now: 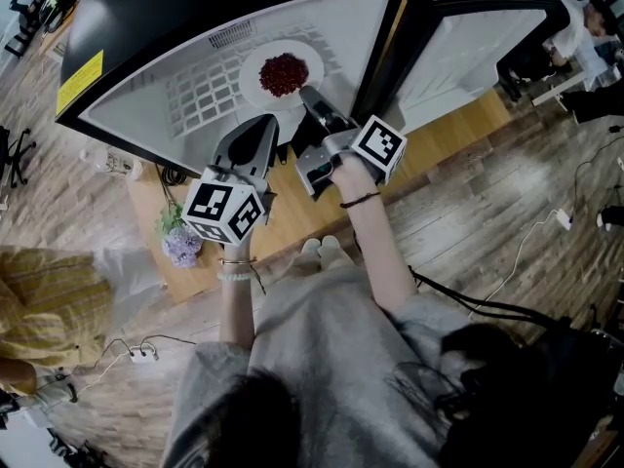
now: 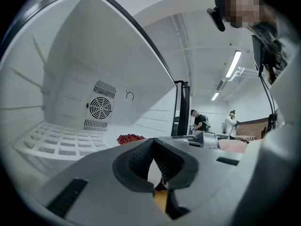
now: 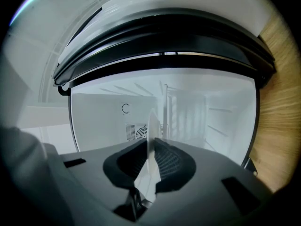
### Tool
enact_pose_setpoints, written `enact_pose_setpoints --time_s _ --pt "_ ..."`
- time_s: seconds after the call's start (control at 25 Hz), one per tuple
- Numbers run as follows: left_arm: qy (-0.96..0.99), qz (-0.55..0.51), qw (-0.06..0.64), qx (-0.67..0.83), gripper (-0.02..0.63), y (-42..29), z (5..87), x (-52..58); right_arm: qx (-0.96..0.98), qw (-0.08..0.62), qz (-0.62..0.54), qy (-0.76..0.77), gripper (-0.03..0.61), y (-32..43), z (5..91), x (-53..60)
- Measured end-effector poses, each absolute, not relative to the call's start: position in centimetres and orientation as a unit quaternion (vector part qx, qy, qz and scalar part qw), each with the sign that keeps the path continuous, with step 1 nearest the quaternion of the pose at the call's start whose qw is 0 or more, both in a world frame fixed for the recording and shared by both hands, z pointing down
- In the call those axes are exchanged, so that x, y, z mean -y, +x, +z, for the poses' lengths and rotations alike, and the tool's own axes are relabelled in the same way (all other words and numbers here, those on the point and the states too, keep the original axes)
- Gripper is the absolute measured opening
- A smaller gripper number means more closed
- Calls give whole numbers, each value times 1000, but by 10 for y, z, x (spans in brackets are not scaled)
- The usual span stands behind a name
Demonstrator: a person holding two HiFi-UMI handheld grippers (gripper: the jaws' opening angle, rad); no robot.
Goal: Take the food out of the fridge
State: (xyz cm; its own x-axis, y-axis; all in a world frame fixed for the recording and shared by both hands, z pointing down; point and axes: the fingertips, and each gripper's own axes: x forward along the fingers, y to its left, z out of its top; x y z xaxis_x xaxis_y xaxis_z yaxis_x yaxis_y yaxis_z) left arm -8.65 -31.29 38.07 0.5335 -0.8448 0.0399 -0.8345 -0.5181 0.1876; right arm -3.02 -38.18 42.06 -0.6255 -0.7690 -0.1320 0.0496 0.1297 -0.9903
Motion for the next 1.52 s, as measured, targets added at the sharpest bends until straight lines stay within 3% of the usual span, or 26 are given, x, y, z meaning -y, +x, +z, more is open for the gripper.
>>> enact_pose_setpoints --time_s 1.52 --pt "895 -29 45 443 8 -68 346 232 -686 359 -604 -191 48 -9 369 298"
